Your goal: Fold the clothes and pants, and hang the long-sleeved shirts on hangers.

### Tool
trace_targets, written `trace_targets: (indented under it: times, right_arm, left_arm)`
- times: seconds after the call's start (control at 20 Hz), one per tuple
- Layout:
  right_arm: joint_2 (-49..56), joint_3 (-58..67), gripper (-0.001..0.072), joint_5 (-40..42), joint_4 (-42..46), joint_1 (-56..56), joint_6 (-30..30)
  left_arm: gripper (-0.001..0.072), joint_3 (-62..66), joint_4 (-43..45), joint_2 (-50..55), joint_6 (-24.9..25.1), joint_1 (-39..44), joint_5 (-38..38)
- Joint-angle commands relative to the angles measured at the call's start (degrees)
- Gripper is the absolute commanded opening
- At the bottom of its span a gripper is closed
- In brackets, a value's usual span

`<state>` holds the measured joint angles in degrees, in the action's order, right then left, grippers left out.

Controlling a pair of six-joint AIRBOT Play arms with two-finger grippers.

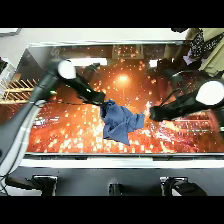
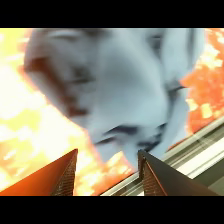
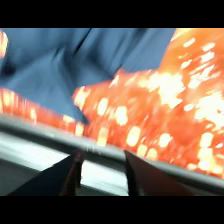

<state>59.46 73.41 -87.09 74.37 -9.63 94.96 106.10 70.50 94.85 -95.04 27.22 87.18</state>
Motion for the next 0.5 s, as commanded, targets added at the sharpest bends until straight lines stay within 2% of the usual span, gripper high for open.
trace_targets:
  times: [0.0, 0.05, 0.15, 0.45]
  right_arm:
    - [0.59, 0.33, 0.0339, 3.04, -6.21, 15.54, -4.09]
    - [1.57, -0.87, 0.0341, 3.37, -10.38, 20.83, -5.42]
    - [4.2, -5.6, 0.0461, 6.56, -19.06, 26.84, -9.33]
    - [19.67, -15.72, 0.0491, 14.82, -31.32, 27.96, -22.69]
  left_arm:
    - [0.0441, -0.07, 3.3, -5.55, 0.66, -6.34, 4.9]
    - [0.0441, -0.07, 3.3, -6.56, 0.5, -7.48, 4.87]
    - [0.0441, -0.07, 3.28, -7.87, 0.5, -9.11, 4.87]
    - [0.0441, -0.07, 3.26, -8.17, 0.5, -9.88, 4.96]
